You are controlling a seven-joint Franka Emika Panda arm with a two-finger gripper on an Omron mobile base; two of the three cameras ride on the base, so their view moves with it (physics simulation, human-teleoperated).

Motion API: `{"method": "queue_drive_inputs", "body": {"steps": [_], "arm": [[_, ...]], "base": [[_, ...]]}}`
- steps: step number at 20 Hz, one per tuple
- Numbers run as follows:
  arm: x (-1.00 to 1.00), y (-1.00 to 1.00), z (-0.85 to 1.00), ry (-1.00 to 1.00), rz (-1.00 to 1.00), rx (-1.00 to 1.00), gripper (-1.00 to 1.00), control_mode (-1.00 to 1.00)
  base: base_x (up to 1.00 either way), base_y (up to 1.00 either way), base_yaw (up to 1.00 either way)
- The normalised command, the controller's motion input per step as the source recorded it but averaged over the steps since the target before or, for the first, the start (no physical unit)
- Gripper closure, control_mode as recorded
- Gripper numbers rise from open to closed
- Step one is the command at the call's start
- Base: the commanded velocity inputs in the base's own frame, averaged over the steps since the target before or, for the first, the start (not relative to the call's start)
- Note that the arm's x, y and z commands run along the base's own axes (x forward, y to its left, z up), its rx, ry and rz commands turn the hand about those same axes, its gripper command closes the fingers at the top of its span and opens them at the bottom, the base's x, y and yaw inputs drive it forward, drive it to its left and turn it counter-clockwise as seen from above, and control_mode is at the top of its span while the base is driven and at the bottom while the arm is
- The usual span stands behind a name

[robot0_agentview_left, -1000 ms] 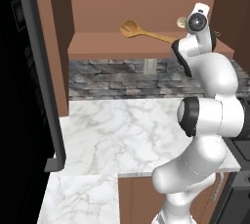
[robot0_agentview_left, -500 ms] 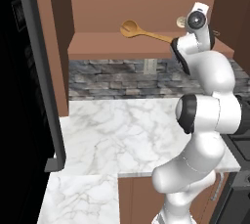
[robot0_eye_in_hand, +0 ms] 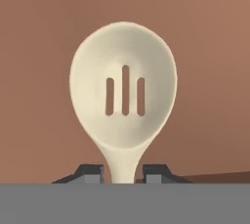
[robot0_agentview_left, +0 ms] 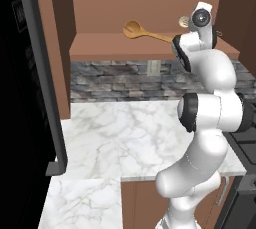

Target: Organize the utensils by type. Pick up the wooden spoons from the counter and place them in the open cabinet. Then pick up the metallic utensils from the counter and place them in the open drawer.

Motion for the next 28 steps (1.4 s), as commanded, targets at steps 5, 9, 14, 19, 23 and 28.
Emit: {"method": "queue_drive_inputs", "body": {"steps": [5, 9, 14, 19, 23, 28], "arm": [[0.0, 0.0, -0.58, 0.01, 0.05, 0.0, -1.0, -1.0], [0.0, 0.0, -0.59, 0.0, 0.05, 0.0, -1.0, -1.0], [0.0, -0.06, -0.42, 0.0, 0.05, 0.0, -1.0, -1.0], [0.0, -0.03, -0.26, 0.06, 0.06, 0.0, -1.0, -1.0], [0.0, 0.0, -0.12, 0.32, 0.02, 0.03, -1.0, -1.0], [0.01, 0.0, -0.06, 0.35, 0.0, 0.01, -1.0, -1.0]], "base": [[0.0, 0.0, 0.0], [0.0, 0.0, 0.0], [0.0, 0.0, 0.0], [0.0, 0.0, 0.0], [0.0, 0.0, 0.0], [0.0, 0.0, 0.0]]}}
